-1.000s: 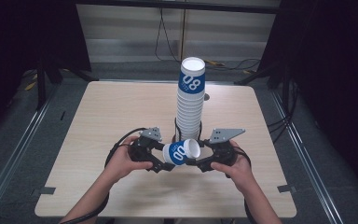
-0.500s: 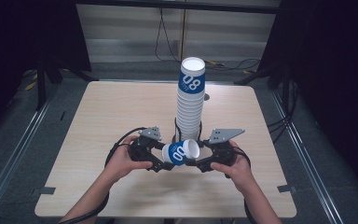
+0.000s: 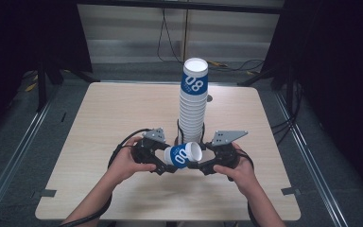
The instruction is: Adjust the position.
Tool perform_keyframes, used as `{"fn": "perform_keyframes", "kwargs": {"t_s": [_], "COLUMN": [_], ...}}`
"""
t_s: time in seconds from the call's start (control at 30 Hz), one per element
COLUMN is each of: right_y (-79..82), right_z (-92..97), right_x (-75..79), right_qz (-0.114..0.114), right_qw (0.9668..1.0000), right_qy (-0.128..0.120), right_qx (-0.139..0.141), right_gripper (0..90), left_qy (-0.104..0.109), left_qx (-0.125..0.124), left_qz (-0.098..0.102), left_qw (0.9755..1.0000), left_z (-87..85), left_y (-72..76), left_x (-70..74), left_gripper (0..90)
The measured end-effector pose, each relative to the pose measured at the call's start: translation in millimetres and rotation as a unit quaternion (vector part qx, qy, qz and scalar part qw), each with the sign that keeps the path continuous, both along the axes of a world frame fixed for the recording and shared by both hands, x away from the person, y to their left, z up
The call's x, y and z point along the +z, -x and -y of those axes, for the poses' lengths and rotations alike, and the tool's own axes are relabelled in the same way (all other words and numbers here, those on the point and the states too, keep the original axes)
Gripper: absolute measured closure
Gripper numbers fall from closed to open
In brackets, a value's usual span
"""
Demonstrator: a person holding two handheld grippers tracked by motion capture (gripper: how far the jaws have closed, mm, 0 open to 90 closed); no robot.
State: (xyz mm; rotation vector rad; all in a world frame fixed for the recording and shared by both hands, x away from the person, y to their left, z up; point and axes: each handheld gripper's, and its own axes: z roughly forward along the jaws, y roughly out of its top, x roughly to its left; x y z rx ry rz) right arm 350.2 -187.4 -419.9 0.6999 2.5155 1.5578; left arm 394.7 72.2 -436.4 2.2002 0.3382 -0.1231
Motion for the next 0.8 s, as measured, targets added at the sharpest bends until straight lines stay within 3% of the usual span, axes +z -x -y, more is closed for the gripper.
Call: {"fn": "perform_keyframes", "kwargs": {"t_s": [0.13, 0.2, 0.37, 0.4, 0.47, 0.8], "right_y": [0.3, 0.4, 0.4, 0.3, 0.5, 0.5], "right_z": [-0.5, -0.5, 0.4, 0.3, -0.1, -0.6], "right_x": [-0.2, -0.9, -1.7, -1.5, -0.9, -1.0], "right_qz": [-0.002, -0.002, -0.003, -0.003, -0.002, -0.004], "right_qw": [1.0, 1.0, 1.0, 1.0, 1.0, 1.0], "right_qy": [-0.002, 0.0, 0.0, -0.002, -0.001, -0.005], "right_qx": [0.003, 0.004, 0.004, 0.004, 0.004, 0.006], "right_gripper": [27.7, 27.7, 27.6, 27.6, 27.7, 27.7], "left_qy": [0.006, 0.024, 0.02, 0.011, 0.018, 0.015], "left_qx": [-0.006, -0.001, -0.004, -0.008, -0.008, -0.012], "left_qz": [0.003, -0.009, -0.007, -0.005, -0.004, -0.001], "left_qw": [1.0, 0.9997, 0.9998, 0.9999, 0.9998, 0.9998], "left_z": [1.4, 1.4, 0.6, 0.0, 0.7, 4.1], "left_y": [0.1, -0.7, -1.0, -0.3, -0.1, 0.2], "left_x": [0.2, 0.2, -1.1, -1.4, -2.8, -3.9], "left_gripper": [9.5, 8.5, 8.5, 8.5, 8.5, 8.5]}}
